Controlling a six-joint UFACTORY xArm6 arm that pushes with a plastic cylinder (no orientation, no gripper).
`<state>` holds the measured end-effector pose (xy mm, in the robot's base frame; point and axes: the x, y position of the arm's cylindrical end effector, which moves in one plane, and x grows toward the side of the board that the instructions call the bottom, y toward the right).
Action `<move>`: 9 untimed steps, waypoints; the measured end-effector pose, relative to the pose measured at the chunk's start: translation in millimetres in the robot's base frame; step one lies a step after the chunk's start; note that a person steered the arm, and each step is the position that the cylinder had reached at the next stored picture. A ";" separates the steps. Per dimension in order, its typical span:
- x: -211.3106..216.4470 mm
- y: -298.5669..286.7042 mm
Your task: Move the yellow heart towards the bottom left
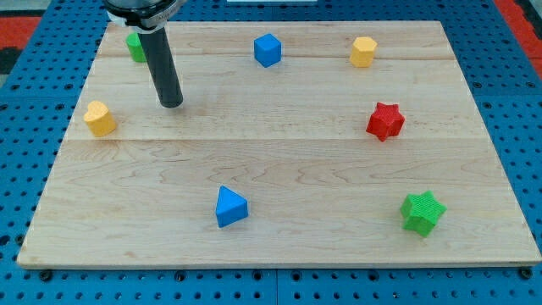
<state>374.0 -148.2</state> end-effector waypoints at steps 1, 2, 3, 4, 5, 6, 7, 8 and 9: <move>-0.1 -21.4; 7.1 -32.7; 32.3 -27.6; 4.7 -28.0; -10.0 -61.2; 7.3 -101.9; 20.9 -112.4; 23.8 -119.3; 25.5 -119.5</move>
<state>399.5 -267.6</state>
